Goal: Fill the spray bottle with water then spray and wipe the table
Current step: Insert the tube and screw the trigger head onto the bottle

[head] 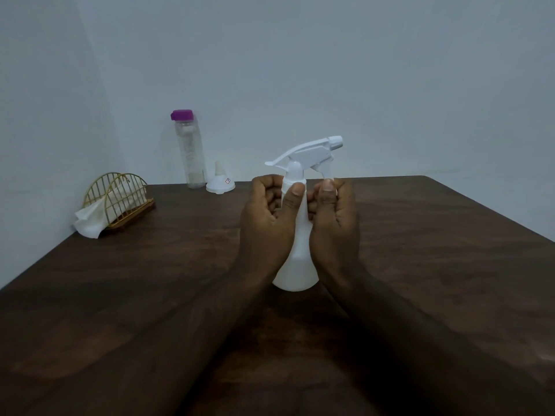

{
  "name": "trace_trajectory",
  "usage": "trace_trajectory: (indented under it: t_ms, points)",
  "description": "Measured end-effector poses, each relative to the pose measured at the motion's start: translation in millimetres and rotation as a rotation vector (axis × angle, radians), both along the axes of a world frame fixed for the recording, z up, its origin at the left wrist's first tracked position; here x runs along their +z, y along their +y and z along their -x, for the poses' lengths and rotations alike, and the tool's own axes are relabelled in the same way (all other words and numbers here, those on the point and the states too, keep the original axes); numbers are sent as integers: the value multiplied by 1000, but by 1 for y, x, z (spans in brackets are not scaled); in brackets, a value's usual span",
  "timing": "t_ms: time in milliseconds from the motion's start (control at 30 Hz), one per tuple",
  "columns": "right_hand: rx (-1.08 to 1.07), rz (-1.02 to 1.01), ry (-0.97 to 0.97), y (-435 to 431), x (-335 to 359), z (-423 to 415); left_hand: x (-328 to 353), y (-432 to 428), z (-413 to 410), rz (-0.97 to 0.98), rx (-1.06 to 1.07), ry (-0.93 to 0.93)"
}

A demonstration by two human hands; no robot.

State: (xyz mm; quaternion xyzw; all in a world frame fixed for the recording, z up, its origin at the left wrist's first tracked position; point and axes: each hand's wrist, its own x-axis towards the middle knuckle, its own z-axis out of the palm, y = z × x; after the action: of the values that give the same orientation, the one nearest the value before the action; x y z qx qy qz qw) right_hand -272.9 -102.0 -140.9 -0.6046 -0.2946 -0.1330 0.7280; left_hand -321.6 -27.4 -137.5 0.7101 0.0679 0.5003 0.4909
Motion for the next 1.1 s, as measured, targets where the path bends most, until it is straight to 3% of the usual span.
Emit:
trace_trajectory:
  t_ms: [1100]
  points:
    - [11, 1, 11, 1, 0, 1, 2, -1, 2, 26, -35, -20]
